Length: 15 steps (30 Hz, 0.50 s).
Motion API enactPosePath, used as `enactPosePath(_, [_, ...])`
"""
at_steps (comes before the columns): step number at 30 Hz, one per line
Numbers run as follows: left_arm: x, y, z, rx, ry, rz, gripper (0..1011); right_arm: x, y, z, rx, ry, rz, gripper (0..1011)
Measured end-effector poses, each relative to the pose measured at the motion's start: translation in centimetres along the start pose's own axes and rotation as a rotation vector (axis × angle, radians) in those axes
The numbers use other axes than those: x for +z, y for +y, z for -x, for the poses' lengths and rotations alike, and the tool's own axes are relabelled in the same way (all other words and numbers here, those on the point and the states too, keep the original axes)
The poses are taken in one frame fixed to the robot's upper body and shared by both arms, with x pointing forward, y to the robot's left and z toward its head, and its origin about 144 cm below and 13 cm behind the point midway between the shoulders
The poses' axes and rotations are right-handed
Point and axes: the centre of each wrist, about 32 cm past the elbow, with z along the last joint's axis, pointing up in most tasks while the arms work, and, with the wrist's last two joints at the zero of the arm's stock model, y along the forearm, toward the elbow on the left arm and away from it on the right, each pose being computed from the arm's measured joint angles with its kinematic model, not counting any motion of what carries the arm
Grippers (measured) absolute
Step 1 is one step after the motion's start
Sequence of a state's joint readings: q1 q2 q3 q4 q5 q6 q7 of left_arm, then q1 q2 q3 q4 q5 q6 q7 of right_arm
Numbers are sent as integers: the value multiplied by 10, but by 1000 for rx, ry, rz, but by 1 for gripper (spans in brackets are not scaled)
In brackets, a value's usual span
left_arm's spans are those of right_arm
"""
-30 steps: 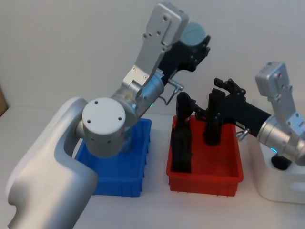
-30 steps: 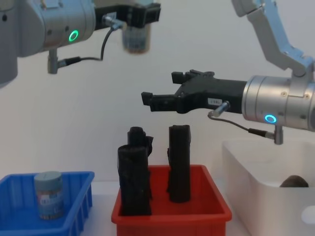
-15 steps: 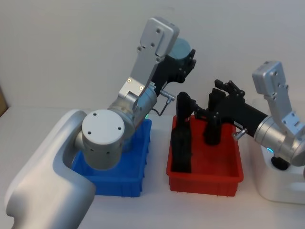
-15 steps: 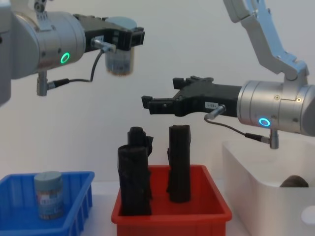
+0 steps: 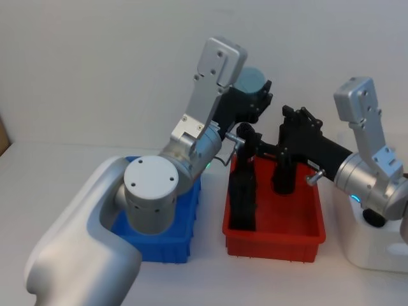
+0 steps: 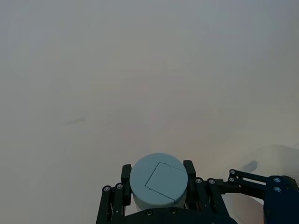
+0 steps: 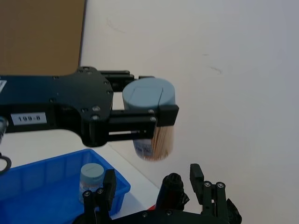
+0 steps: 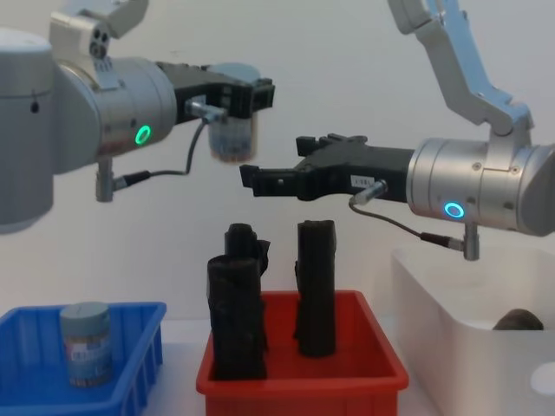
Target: Pick the cotton swabs from the blue box and place them into the white box.
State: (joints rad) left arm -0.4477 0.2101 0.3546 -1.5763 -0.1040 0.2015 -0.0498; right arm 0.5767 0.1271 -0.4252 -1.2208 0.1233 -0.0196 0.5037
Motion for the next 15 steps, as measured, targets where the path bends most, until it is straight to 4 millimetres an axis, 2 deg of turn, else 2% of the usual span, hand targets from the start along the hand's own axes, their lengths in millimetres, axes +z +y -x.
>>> enactPosePath(15, [-10,-2,8,-16,45,-23,670,1,8,4,-16,0,-4,1001])
